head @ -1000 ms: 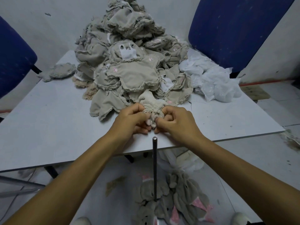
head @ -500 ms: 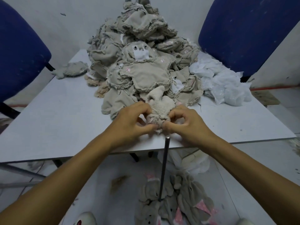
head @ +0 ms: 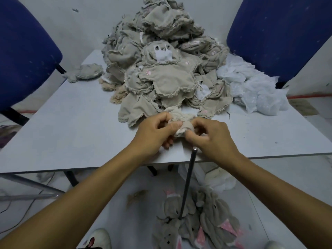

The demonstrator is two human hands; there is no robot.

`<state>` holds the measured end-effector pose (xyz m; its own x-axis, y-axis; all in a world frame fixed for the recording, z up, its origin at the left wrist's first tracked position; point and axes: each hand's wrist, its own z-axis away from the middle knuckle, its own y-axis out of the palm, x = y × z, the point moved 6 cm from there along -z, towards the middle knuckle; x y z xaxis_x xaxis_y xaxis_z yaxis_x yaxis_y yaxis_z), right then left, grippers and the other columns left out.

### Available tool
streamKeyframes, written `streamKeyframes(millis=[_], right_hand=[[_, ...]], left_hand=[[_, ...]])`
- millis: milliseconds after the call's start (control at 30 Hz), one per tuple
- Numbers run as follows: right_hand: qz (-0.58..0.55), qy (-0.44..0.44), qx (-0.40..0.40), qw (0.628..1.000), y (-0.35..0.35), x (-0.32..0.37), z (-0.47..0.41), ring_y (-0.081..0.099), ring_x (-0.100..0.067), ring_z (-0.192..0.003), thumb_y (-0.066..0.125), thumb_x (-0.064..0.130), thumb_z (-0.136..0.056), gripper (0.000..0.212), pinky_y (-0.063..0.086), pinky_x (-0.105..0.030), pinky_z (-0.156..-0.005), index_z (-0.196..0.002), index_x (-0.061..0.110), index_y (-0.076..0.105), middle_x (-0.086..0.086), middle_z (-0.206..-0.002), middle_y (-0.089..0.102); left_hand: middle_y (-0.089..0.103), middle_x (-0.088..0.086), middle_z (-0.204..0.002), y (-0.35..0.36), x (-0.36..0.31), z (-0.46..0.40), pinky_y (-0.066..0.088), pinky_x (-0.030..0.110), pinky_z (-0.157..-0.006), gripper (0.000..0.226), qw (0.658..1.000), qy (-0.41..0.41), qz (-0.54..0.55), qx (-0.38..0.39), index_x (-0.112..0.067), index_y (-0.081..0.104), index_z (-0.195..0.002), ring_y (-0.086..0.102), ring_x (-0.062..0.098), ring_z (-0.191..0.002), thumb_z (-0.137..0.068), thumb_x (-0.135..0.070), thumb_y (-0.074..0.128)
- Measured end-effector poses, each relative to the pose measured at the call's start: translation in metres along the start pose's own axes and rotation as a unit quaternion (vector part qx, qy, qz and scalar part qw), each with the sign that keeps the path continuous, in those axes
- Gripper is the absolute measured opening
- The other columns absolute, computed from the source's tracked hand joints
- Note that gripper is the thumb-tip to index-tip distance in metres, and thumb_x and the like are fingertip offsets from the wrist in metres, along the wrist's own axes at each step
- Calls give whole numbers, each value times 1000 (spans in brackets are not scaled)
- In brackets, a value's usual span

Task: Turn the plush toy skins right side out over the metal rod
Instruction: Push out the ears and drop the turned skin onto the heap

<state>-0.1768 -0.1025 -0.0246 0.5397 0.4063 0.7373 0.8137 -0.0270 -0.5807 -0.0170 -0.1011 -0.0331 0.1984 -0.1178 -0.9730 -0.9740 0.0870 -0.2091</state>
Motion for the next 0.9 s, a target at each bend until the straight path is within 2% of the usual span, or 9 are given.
streamKeyframes(millis=[133, 333, 367, 433, 500, 600, 700, 800, 900], right_hand=[[-18, 35, -19, 999, -1, -6, -2, 54, 0, -49, 68, 38, -78, 26, 38, -10, -49, -60, 23, 58, 12, -55, 61], [-36, 101, -24, 994, -3, -17, -8, 57, 4, -45, 61, 36, -66, 19, 37, -8, -44, -57, 19, 59, 11, -50, 62], [-52, 114, -20, 992, -1, -19, -9, 60, 4, -46, 63, 34, -66, 18, 42, -9, -47, -59, 18, 61, 10, -51, 64], [-90, 142, -5, 986, 3, -23, -11, 69, -6, -53, 66, 30, -67, 11, 57, -23, -57, -66, 19, 66, 3, -56, 69], [-107, 160, -3, 981, 6, -25, -12, 71, -12, -56, 68, 27, -68, 9, 62, -35, -65, -68, 18, 68, 0, -58, 70], [-96, 173, -20, 980, 5, -27, -15, 70, -12, -53, 68, 25, -71, 15, 59, -30, -62, -65, 11, 67, 1, -55, 69], [-70, 173, -23, 982, 5, -25, -14, 69, -12, -53, 68, 30, -71, 22, 56, -29, -58, -66, 9, 66, 1, -55, 68], [-99, 163, 27, 981, 6, -20, -14, 66, -16, -54, 63, 43, -66, 32, 55, -37, -60, -67, 11, 63, -1, -54, 65], [-166, 151, 87, 971, 11, -15, -9, 64, -17, -59, 60, 43, -73, 27, 57, -46, -69, -65, 18, 63, 2, -58, 65]], left_hand=[[64, 4, -65, 1, -11, 10, 54, 36, -54, 22, 989, 73, -124, -9, -12, 59, -82, 62, 20, -55, -91, -28, 70], [65, 2, -66, 10, -24, 17, 53, 38, -64, 17, 953, 134, -266, -55, -13, 61, -83, 65, 19, -64, -88, -25, 72], [66, 1, -65, 10, -25, 17, 52, 36, -65, 17, 950, 139, -274, -57, -12, 62, -83, 64, 17, -63, -87, -25, 72], [66, -2, -64, 11, -27, 16, 51, 30, -62, 18, 942, 159, -291, -50, -10, 62, -81, 62, 13, -61, -87, -23, 73], [61, -7, -61, 12, -30, 17, 46, 22, -58, 20, 922, 200, -327, -58, -12, 60, -78, 57, 10, -56, -86, -22, 75], [61, -7, -63, 15, -27, 13, 43, 22, -56, 19, 904, 215, -366, -50, -17, 59, -78, 54, 8, -56, -86, -25, 74], [64, -7, -63, 13, -18, 8, 44, 18, -56, 18, 931, 161, -326, -40, -19, 61, -78, 59, 7, -58, -84, -26, 76], [68, 3, -62, 1, -3, 0, 53, 30, -54, 15, 985, 61, -156, -47, -15, 63, -77, 66, 17, -55, -84, -18, 76], [68, 6, -58, -5, 6, -4, 53, 29, -50, 16, 991, 18, -94, -93, -12, 61, -72, 65, 18, -50, -84, -10, 72]])
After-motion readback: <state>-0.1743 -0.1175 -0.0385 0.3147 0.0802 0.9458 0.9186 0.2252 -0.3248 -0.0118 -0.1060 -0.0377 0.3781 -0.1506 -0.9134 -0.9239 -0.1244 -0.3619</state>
